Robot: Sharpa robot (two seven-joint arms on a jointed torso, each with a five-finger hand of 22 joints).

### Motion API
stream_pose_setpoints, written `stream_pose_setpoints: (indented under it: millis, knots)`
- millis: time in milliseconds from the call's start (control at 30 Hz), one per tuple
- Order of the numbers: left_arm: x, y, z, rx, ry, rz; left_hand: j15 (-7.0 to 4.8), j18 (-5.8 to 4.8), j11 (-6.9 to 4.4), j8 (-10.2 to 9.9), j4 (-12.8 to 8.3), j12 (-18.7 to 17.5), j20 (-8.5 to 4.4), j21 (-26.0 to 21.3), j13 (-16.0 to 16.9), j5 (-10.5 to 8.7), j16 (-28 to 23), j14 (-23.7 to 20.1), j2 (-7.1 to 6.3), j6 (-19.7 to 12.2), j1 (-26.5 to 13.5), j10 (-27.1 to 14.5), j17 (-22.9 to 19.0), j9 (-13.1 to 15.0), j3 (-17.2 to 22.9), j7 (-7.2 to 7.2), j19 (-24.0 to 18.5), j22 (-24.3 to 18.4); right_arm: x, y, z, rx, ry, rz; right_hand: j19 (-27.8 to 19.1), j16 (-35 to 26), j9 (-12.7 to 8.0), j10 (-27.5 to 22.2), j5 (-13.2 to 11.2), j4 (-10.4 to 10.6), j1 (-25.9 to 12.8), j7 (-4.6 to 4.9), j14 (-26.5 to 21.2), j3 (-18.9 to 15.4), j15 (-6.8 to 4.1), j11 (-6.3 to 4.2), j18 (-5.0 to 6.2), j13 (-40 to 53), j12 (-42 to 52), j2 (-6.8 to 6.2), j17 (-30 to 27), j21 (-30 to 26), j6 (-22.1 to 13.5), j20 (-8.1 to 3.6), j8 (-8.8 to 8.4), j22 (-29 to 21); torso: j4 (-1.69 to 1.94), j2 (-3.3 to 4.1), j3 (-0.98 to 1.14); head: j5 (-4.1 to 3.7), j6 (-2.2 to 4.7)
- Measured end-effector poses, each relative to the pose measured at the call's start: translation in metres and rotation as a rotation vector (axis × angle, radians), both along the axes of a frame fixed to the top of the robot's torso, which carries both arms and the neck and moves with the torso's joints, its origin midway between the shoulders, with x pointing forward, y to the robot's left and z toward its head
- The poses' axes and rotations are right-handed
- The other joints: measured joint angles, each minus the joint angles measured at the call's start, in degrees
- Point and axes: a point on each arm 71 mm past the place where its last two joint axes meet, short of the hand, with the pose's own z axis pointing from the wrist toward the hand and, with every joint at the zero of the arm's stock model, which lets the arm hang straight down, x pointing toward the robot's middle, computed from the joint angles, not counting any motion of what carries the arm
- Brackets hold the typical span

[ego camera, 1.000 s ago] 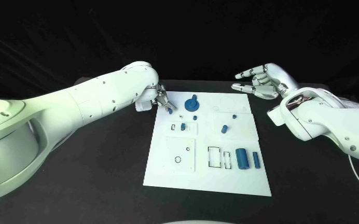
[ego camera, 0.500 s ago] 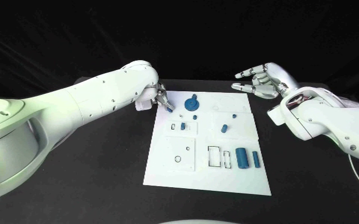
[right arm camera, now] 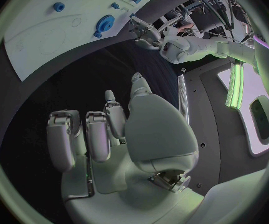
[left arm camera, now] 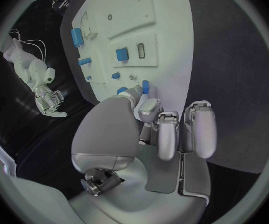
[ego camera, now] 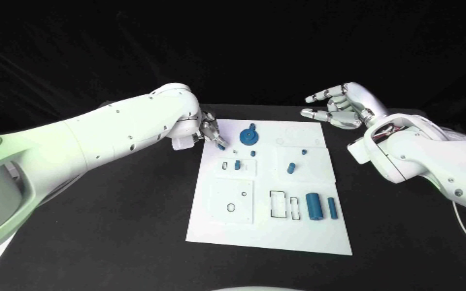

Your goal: Assemble the parts on the task board

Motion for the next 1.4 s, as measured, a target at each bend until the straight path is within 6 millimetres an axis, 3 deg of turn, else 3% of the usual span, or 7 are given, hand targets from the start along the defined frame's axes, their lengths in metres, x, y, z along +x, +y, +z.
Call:
stream_pose_setpoints:
  millis: [300, 767, 1400]
  knots:
    - [-0.020, -0.001, 0.007, -0.062, -0.059, 0.005, 0.00, -0.01, -0.01, 0.1, -0.3, 0.0, 0.00, 0.0, 0.1, -0.07, 0.0, 0.0, -0.53, 0.0, -0.8, 0.4, 0.0, 0.2, 0.9, 0.02, 0.0, 0.0, 0.000, -0.002, 0.000, -0.001, 0.001, -0.004, 0.0, 0.0, 0.0, 0.0, 0.0, 0.0, 0.0, 0.00, 0.0, 0.0, 0.00, 0.00, 0.00, 0.0, 0.1, 0.00, 0.0, 0.0, 0.0, 0.00, 0.00, 0.0, 0.31, -0.19, -0.12, 0.04, -0.12]
    - [-0.048, -0.005, -0.009, -0.084, -0.074, 0.001, 0.00, -0.01, -0.21, 0.4, -1.1, 0.0, 0.00, 0.2, 0.2, -0.29, 0.0, 0.0, -1.43, 0.2, -1.7, 0.6, 0.0, 0.4, 3.2, 0.18, 0.0, 0.0, 0.000, -0.003, -0.001, 0.000, 0.003, -0.006, 0.0, 0.0, 0.0, 0.0, 0.0, 0.0, 0.0, 0.00, 0.0, 0.0, 0.00, 0.00, 0.00, 0.0, 0.1, 0.00, 0.0, 0.0, 0.0, 0.00, 0.00, 0.0, 0.39, -0.22, -0.23, 0.13, -0.69]
    - [-0.055, -0.006, -0.025, -0.041, -0.055, -0.010, 0.00, 0.00, -0.20, 0.6, -1.6, 0.0, 0.00, 0.2, 0.0, -0.50, 0.0, 0.0, -2.08, 0.2, -2.4, 0.6, 0.0, 0.5, 4.1, 0.18, 0.0, 0.0, 0.000, -0.004, -0.002, 0.001, 0.006, -0.008, 0.0, 0.0, 0.0, 0.0, 0.0, 0.2, 0.0, 0.00, 0.0, -0.2, 0.00, 0.00, 0.00, 0.0, 0.1, 0.00, 0.0, 0.0, 0.0, 0.00, 0.00, 0.0, 0.31, -0.18, -0.13, 0.24, -1.04]
